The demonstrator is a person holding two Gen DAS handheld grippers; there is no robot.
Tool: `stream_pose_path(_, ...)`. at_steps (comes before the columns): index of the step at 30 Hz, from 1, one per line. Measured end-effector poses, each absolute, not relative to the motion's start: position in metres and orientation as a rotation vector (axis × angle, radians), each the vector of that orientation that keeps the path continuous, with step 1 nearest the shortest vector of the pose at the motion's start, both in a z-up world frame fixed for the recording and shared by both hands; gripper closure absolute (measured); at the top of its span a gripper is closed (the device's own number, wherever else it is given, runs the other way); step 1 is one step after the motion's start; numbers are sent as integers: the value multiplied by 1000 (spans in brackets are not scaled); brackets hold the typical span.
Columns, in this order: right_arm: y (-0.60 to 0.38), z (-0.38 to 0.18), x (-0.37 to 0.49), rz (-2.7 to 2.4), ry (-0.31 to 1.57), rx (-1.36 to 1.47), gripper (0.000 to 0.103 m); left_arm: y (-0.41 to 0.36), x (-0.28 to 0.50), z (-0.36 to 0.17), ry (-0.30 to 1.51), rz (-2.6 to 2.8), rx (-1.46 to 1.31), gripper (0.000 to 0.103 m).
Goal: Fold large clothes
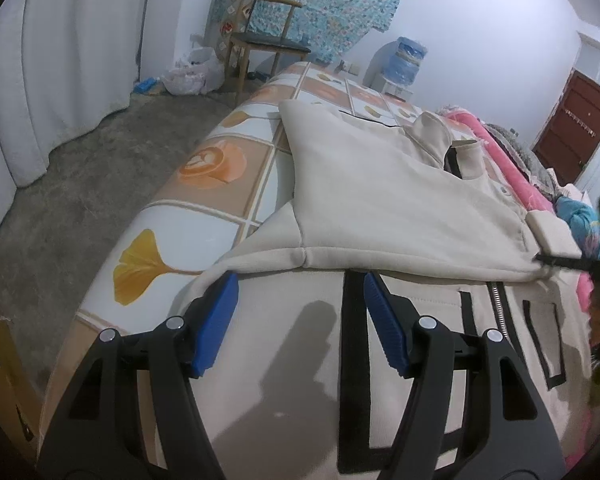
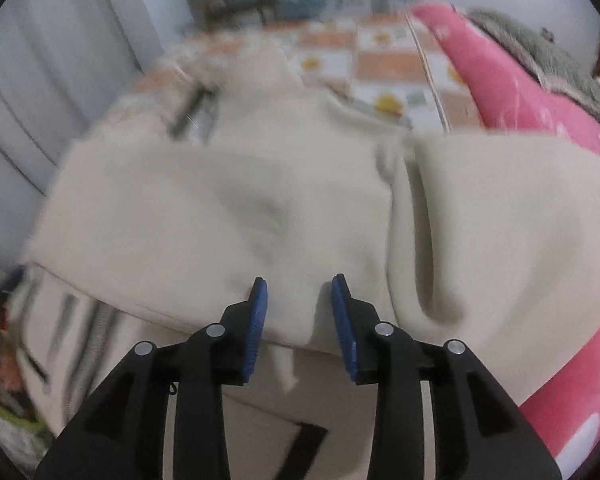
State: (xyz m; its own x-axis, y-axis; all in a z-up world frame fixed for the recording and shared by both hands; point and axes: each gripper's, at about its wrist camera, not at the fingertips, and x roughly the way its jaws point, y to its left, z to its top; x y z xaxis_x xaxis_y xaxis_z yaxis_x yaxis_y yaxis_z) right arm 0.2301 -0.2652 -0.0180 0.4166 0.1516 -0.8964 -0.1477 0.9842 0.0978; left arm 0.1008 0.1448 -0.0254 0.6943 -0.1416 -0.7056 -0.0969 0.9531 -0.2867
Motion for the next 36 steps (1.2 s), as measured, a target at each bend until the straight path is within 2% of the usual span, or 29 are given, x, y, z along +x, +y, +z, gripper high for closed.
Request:
stream_pose_path(4,-266,2,230,192,1106,87,67,155,87,-9,833,-37,-309,41)
stream_pose_path(8,-238,16,242,258,1046,14,64,163,75,21,816,-31,-269,39)
stream_pose_path(14,-217,-23,280,260,1072,-66,64,153,82,63,772,-39,-249,30)
stream_pose_path(18,-226,-12,269,242,1080,26,62,130,106,74,798,-46,-240,25)
stream_pose_path(19,-230,-6,261,254,1072,47,60,125,110,74,808,-50,-236,23)
stream_pose_path(21,-234,3,245,258,1048,41,47,105,126,71,838,-60,-207,22)
stream_pose_path(23,-236,9,230,261,1030,9,42,80,142,65,861,-78,-163,21)
stream_pose_path(31,-246,5,195,258,1029,-34,39,-5,190,18,925,-124,-17,19)
stream_pose_path(36,-245,-6,191,246,1029,-64,34,-38,204,-9,946,-117,54,18)
